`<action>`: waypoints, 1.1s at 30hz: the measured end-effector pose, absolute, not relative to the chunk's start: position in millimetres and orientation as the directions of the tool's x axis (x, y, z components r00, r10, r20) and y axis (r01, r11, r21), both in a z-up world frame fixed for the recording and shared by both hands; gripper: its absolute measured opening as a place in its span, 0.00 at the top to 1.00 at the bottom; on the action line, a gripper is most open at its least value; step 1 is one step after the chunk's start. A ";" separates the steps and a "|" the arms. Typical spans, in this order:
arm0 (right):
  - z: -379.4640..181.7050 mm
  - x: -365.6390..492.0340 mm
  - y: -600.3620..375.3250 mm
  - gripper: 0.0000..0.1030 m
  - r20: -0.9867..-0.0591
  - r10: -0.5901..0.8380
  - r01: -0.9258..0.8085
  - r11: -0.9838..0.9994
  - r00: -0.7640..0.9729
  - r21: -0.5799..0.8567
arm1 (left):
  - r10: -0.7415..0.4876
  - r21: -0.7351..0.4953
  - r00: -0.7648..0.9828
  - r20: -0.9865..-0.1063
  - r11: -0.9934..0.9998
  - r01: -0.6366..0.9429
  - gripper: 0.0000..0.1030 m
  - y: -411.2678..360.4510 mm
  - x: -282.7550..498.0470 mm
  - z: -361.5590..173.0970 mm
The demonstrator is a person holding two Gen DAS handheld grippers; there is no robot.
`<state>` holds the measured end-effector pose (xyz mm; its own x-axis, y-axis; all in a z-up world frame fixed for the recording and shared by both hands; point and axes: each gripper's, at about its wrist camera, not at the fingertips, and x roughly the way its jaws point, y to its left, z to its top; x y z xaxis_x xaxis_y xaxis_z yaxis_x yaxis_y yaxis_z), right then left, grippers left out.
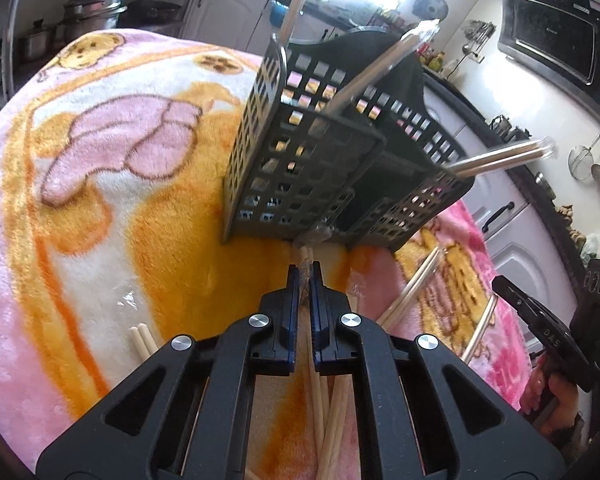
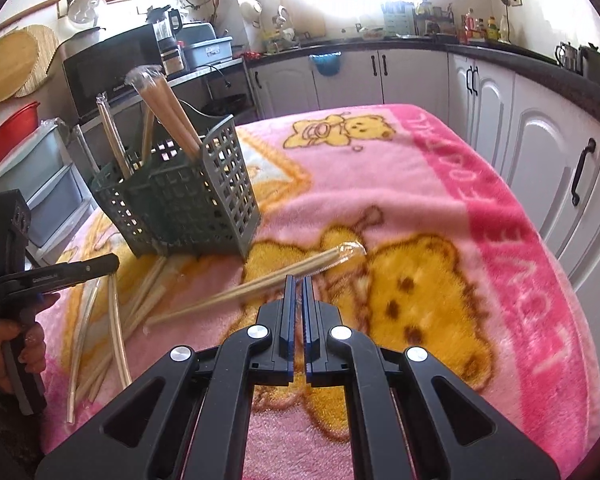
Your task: Organize utensils
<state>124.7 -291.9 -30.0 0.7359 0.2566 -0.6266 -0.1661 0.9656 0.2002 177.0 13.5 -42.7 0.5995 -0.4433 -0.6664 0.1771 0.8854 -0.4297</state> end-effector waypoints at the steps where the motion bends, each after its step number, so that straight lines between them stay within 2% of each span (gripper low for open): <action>1: -28.8 124.1 -290.9 0.97 -0.625 0.257 -0.170 0.965 0.737 0.198 | -0.442 -0.429 0.605 -0.662 0.885 0.178 0.97 14.1 175.9 -40.5; 17: 20.5 111.6 -249.0 0.97 -0.528 0.356 -0.335 0.932 0.771 0.138 | -0.461 -0.455 0.695 -0.552 0.865 0.213 0.97 23.6 155.7 10.7; 33: 72.3 99.9 -199.7 0.97 -0.442 0.472 -0.492 0.867 0.763 0.077 | -0.536 -0.459 0.721 -0.439 0.824 0.333 0.98 8.7 142.5 62.8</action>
<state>99.9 -199.7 72.3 0.7628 0.4719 -0.4421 -0.4920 0.8672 0.0766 142.5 8.7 62.8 0.7210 -0.5360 -0.4392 0.3325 0.8237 -0.4594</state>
